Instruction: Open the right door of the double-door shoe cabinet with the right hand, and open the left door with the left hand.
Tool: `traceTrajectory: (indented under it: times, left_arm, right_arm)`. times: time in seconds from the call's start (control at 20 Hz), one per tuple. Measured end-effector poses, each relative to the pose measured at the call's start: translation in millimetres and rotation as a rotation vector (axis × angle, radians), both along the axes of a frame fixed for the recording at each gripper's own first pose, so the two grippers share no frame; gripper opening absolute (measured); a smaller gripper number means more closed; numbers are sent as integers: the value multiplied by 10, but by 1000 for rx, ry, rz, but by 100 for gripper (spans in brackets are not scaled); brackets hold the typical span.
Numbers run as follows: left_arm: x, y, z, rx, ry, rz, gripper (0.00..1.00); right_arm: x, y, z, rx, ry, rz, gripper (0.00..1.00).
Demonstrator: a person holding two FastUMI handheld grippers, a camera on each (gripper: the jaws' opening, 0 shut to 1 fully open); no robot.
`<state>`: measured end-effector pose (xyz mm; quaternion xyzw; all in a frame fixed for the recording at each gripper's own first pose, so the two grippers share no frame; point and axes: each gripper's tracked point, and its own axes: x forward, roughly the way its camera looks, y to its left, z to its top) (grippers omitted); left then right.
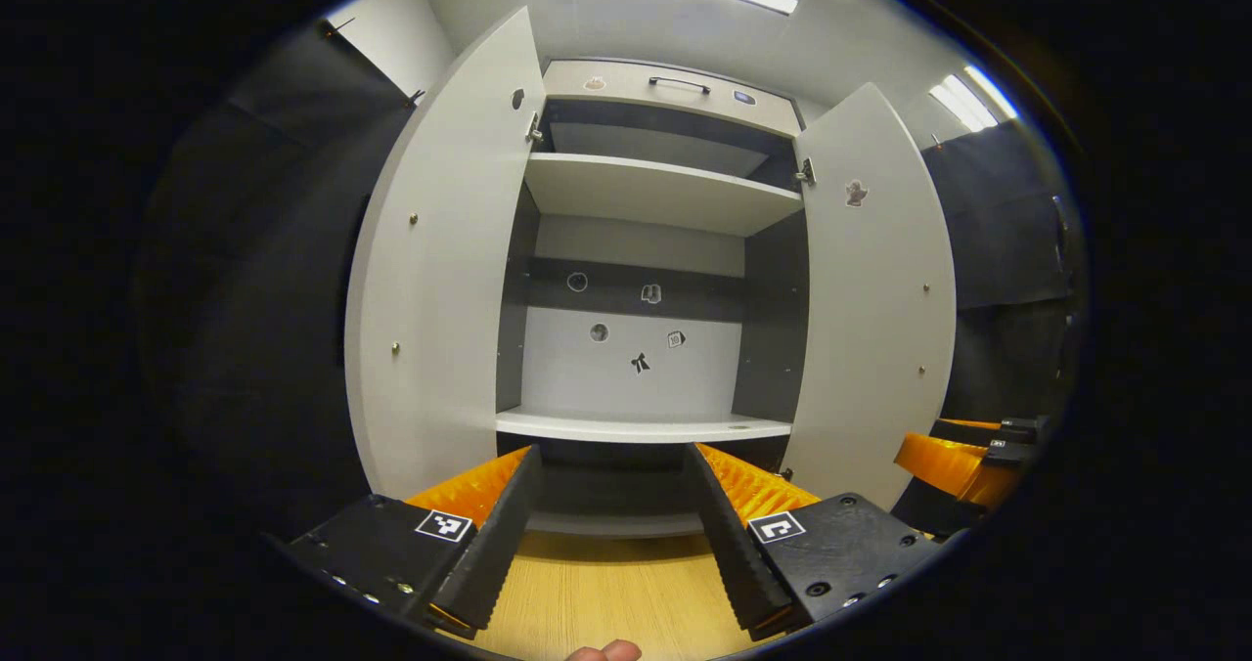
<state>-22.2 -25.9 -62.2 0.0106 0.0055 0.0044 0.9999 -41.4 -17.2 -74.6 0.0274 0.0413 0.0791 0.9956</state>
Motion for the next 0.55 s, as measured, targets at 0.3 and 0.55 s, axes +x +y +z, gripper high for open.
traceTrajectory:
  times: [0.3,0.55]
  left_arm:
    - [-19,53,43,-2,-7,8,87]
    - [-46,62,73,9,-12,11,87]
  right_arm:
    - [2,55,23,-8,-1,0,82]
    - [-45,109,57,-32,-18,16,79]
